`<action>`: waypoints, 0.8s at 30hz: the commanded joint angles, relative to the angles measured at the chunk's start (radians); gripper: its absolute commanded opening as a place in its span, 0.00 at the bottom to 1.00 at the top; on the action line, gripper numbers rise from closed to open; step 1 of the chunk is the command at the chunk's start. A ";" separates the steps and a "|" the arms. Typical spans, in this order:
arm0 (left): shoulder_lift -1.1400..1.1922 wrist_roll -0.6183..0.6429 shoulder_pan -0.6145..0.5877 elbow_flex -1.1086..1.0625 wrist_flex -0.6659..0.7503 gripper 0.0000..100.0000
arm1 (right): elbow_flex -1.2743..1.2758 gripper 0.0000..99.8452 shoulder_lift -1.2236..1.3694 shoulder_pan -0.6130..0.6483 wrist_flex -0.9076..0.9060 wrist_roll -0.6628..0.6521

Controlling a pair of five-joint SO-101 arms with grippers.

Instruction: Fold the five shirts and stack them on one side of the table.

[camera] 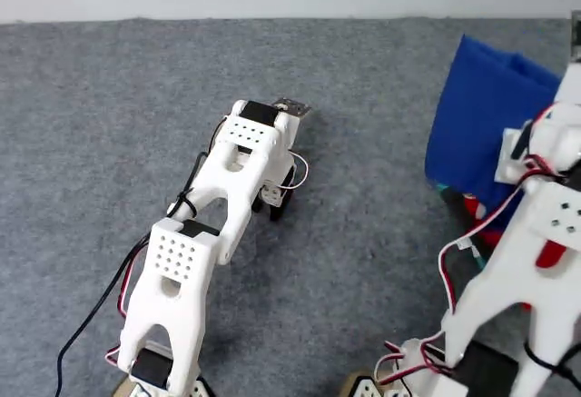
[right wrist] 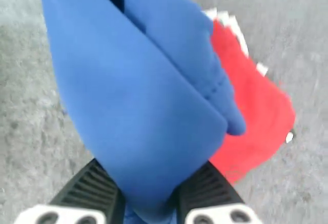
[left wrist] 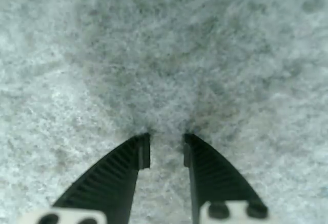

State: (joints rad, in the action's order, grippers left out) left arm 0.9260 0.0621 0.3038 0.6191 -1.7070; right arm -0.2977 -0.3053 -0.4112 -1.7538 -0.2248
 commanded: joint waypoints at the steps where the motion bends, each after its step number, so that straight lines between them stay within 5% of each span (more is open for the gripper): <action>1: 0.031 0.009 -0.041 -0.012 0.020 0.10 | 0.044 0.01 -0.054 -0.076 0.002 -0.008; 6: 0.031 0.009 -0.041 -0.012 0.020 0.10 | 0.153 0.01 -0.051 -0.157 0.061 -0.008; 17: 0.031 0.009 -0.041 -0.012 0.020 0.10 | 0.601 0.01 -0.050 -0.318 0.550 -0.008; 24: 0.031 0.011 -0.040 -0.012 0.020 0.10 | 0.720 0.01 -0.050 -0.406 0.691 -0.002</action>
State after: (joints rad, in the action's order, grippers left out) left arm 0.9260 0.0621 0.3038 0.6191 -1.7070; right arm 0.4097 -0.3176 -0.7779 -1.1124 -0.2248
